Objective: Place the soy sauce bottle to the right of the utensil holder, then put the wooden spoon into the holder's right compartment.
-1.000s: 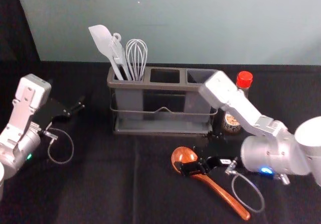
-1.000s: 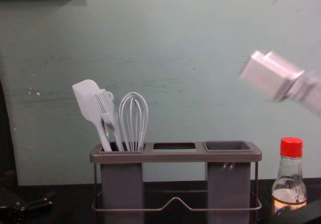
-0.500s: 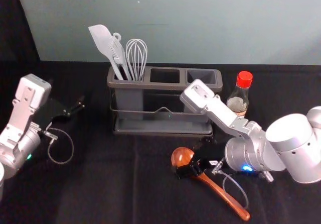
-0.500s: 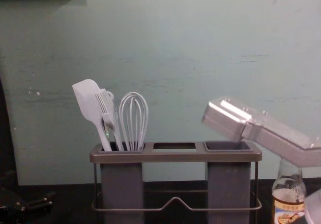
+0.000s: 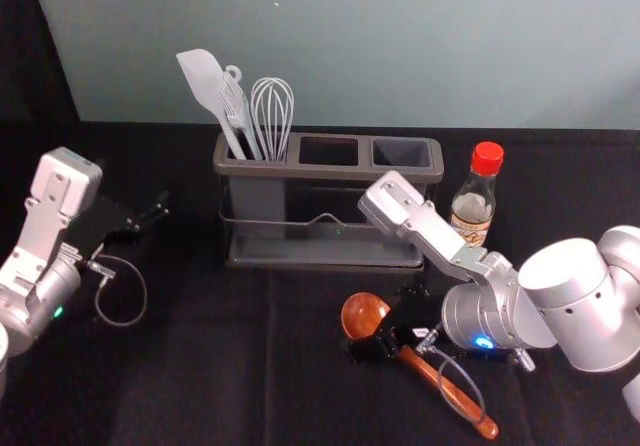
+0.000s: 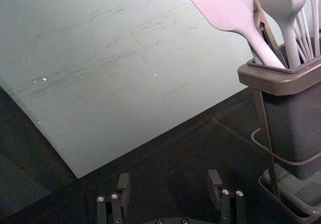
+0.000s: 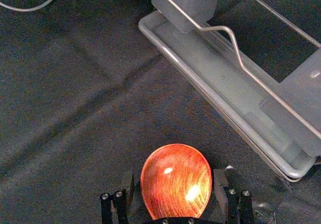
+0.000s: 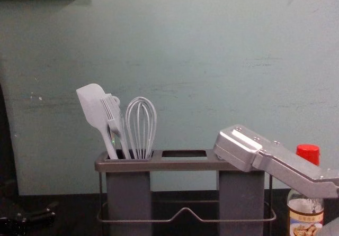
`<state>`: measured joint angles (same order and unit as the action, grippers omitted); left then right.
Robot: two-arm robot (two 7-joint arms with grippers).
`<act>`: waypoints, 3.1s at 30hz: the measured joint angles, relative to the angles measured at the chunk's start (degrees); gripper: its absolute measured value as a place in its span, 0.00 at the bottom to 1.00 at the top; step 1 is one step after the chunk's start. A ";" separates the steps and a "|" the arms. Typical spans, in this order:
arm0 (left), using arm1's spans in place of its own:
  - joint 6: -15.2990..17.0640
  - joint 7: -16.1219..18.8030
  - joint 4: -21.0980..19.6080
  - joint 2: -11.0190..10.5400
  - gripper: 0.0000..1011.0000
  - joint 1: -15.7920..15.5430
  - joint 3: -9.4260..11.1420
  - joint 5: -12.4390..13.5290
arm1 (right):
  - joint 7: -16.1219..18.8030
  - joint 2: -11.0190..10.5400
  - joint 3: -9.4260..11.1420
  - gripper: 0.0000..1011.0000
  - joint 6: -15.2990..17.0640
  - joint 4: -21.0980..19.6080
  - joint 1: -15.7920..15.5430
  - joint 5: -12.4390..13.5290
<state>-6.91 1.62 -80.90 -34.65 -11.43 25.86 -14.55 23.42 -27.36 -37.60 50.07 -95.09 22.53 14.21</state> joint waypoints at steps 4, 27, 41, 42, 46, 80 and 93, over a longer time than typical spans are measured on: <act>0.00 0.00 0.00 0.00 0.99 0.00 0.00 0.00 | 0.33 0.42 0.22 0.99 -0.28 0.51 -0.14 -0.56; 0.00 0.00 0.00 0.00 0.99 0.00 0.00 0.00 | 0.42 0.83 0.77 0.91 -0.93 0.56 -0.71 -1.33; 0.00 0.00 0.00 0.00 0.99 0.00 0.00 0.00 | 0.44 0.78 0.69 0.83 -0.86 0.54 -0.63 -1.24; 0.00 0.00 0.00 0.00 0.99 0.00 0.00 0.00 | 0.44 0.78 0.69 0.83 -0.86 0.54 -0.63 -1.24; 0.00 0.00 0.00 0.00 0.99 0.00 0.00 0.00 | 0.19 0.59 1.50 0.83 -1.84 -0.23 -1.33 -1.72; 0.00 0.00 0.00 0.00 0.99 0.00 0.00 0.00 | 14.58 -4.37 18.59 0.83 -52.62 -4.41 -10.25 14.22; 0.00 0.00 0.00 0.00 0.99 0.00 0.00 0.00 | 13.42 -3.14 17.14 0.83 -48.96 -1.25 -1.33 16.82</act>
<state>-6.91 1.62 -80.90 -34.64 -11.43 25.86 -14.55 36.83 -30.51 -20.46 1.10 -96.33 21.20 31.03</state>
